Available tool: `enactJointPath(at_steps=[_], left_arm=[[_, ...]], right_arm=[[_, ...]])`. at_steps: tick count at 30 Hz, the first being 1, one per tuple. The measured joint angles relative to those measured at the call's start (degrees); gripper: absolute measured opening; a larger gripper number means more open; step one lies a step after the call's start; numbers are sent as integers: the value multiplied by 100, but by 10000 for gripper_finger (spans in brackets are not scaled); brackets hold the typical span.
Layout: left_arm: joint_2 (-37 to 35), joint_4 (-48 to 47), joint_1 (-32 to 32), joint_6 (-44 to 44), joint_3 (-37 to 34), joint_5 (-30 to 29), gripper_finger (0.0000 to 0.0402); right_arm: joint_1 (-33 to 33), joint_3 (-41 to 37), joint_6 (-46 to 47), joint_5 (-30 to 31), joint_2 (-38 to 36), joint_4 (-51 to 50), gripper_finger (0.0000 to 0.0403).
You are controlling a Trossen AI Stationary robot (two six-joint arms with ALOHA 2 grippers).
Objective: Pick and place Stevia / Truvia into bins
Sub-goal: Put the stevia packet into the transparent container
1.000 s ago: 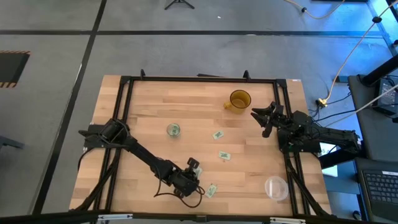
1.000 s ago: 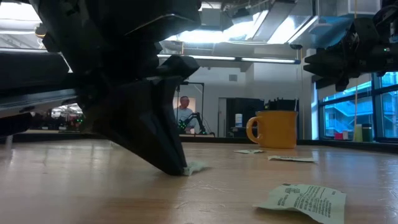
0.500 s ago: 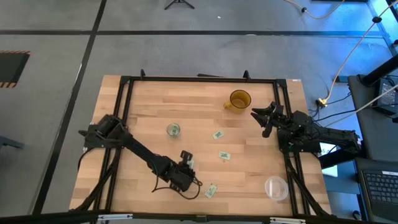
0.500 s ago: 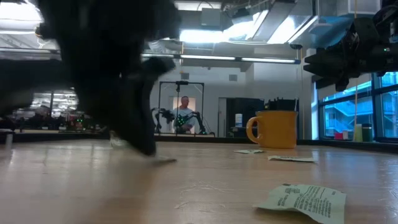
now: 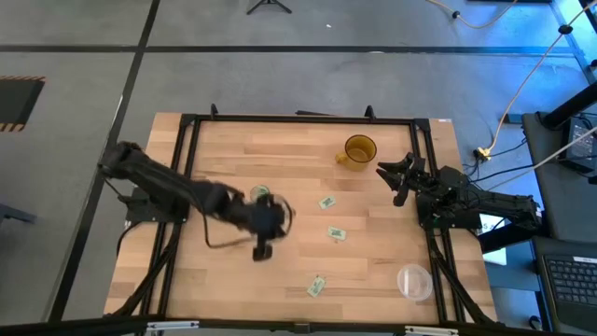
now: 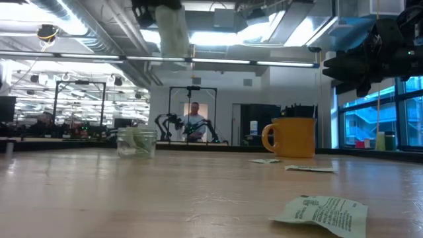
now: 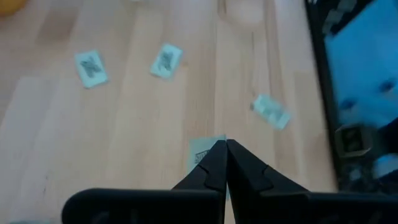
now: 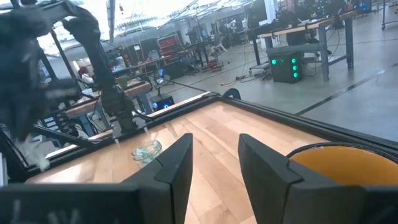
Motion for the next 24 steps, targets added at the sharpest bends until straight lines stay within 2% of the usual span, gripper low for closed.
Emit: enactJointPath(at_steps=[4,8,13,24], left_arm=[[-530,-427,567,-122,4,532,2],[-857,-1276,969,394,6,617,2],[-902,-1926,1429,1100,6,805,2],[-877,-1661,2353,2438,-762,1525,2]], right_arm=[[0,0,15,0,0,1,133],[2,0,26,0,2,-1,133],[2,-1,31,1,0,1,133],[2,0,192,2,1,1,133]])
